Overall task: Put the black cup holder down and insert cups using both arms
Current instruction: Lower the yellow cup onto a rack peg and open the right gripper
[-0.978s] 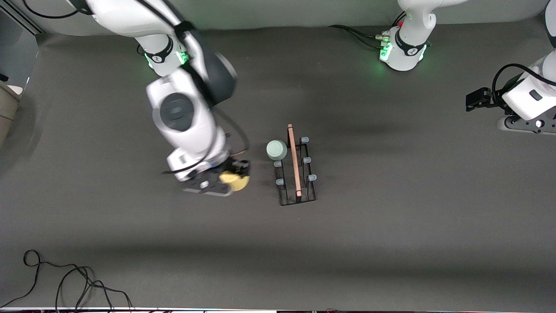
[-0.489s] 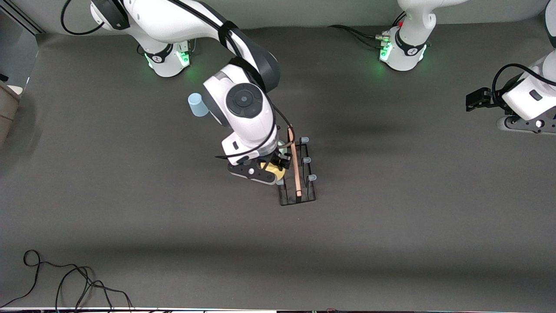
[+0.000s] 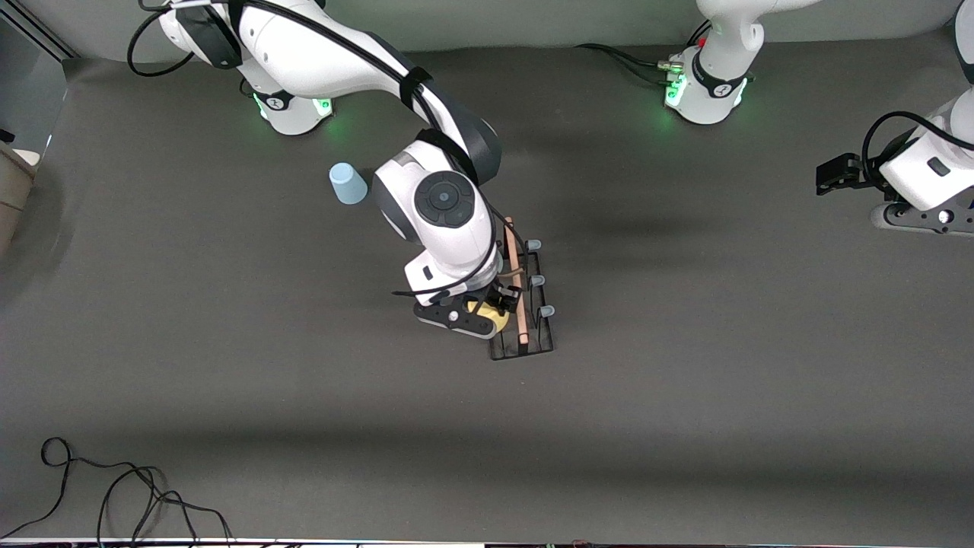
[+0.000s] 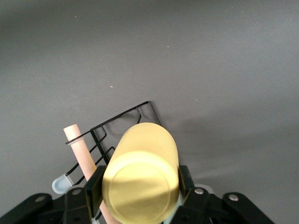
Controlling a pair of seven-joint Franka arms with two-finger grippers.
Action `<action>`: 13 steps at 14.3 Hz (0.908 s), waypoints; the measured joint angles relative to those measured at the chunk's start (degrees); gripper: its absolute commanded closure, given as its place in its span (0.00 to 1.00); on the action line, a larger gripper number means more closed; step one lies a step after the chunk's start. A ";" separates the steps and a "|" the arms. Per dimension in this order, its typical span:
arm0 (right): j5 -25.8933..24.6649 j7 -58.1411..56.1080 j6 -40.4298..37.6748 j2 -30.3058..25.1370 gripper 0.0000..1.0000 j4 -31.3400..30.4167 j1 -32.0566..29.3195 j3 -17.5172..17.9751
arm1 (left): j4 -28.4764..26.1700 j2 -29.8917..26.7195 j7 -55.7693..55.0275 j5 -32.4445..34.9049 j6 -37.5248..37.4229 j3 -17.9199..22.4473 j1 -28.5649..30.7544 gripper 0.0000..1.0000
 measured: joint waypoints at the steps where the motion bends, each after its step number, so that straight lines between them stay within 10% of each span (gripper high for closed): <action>1: -0.02 0.13 0.62 0.48 0.73 0.07 0.06 0.00 | 0.00 0.00 0.00 0.00 0.00 0.00 0.00 0.01; 4: -0.06 0.19 2.26 2.29 0.59 0.14 0.07 0.00 | 0.00 0.00 0.00 0.00 0.00 0.00 0.00 0.01; 6: -0.12 0.20 2.85 3.51 0.00 0.17 0.05 -0.04 | 0.00 0.00 0.00 0.00 0.00 0.00 0.00 0.01; 13: -0.16 0.20 -2.67 1.25 0.00 3.12 -0.43 -0.80 | 0.00 0.00 0.00 0.00 0.00 0.00 0.00 0.01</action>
